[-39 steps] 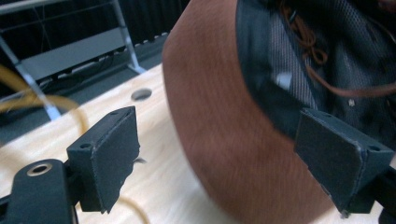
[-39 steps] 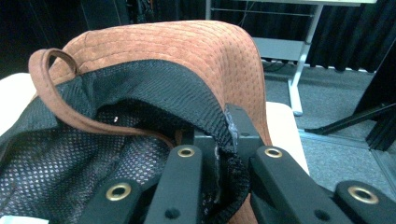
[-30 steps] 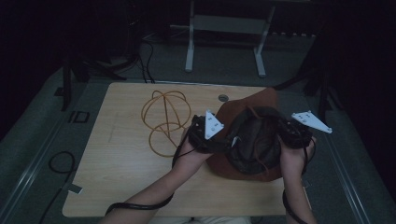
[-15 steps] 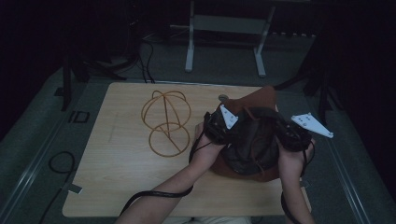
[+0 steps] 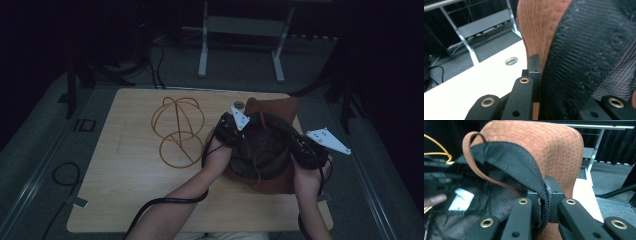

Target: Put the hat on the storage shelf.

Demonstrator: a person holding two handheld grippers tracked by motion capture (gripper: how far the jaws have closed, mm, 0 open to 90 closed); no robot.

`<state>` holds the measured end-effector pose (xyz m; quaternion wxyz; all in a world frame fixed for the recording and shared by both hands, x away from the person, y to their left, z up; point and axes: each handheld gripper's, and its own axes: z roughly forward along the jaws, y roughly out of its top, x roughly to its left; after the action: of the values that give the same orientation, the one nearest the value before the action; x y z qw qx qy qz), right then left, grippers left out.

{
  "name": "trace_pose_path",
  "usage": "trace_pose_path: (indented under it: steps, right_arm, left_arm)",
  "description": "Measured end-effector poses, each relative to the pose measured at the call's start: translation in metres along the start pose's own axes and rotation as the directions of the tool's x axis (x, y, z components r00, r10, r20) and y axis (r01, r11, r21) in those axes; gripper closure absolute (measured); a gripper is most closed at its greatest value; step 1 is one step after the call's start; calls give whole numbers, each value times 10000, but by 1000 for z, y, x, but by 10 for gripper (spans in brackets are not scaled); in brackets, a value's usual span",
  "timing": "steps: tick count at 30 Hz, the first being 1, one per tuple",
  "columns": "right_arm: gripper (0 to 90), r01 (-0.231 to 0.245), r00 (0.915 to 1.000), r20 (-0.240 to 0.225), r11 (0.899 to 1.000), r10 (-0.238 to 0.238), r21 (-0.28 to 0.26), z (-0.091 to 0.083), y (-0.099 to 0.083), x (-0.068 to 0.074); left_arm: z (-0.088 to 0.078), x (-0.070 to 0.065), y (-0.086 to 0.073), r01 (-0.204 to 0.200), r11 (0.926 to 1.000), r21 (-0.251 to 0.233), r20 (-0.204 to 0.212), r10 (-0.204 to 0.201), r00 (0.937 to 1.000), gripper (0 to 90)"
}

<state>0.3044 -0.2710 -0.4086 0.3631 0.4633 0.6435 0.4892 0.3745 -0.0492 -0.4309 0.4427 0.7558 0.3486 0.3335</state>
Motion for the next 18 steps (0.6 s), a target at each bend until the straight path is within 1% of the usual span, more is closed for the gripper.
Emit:
trace_pose_path:
  steps: [2,3,5,7,8,9,10,11,12,13,14,15,16,18]
  right_arm:
    - [829,-130,9999,-59,9999,129,-81,-3,-2,0]
    - [810,-222,9996,-149,9997,220,-131,-5,-3,-1]
    - [793,-262,9992,-294,9995,257,-148,-8,-4,-2]
    - [744,-261,9988,-414,9994,252,-214,-14,-4,-2]
    - [744,-261,9988,-414,9994,252,-214,-14,-4,-2]
    - [726,-278,9984,-499,9994,267,-228,-15,-5,-3]
    - [659,-383,9955,-874,9988,356,-300,-21,-5,-5]
    - [635,-366,9941,-1033,9990,340,-239,-24,-5,-6]
    - [610,-319,9931,-1135,9992,291,-225,-26,-5,-7]
    - [594,-321,9909,-1314,9992,289,-221,-30,-6,-8]
    - [584,-310,9895,-1422,9993,276,-215,-33,-6,-10]
    - [561,-246,9887,-1486,9994,210,-224,-36,-7,-12]
    - [557,-183,9882,-1527,9996,145,-237,-39,-7,-13]
    - [540,-1,9874,-1585,9997,-39,-255,-45,-7,-17]
  left_arm:
    - [-3,1,4,-67,9998,-160,-33,67,10000,872]
    - [-4,2,6,-9,9996,-279,49,11,10000,873]
    - [-7,3,8,-49,9991,-428,121,54,9999,875]
    - [-10,4,11,144,9982,-587,268,-129,9996,875]
    - [-10,4,11,144,9982,-587,268,-129,9996,876]
    - [-13,5,13,207,9970,-742,327,-183,9993,876]
    - [-14,5,14,235,9965,-804,344,-207,9992,876]
    - [-15,6,14,270,9958,-872,367,-239,9990,876]
    - [-16,7,14,211,9956,-908,342,-180,9993,876]
    - [-17,7,14,287,9943,-1026,434,-244,9988,876]
    - [-19,7,15,216,9932,-1145,385,-173,9991,875]
    - [-20,7,15,123,9926,-1205,345,-82,9994,875]
    - [-21,8,15,143,9917,-1276,446,-87,9990,875]
    - [-23,7,15,33,9901,-1402,393,23,9992,875]
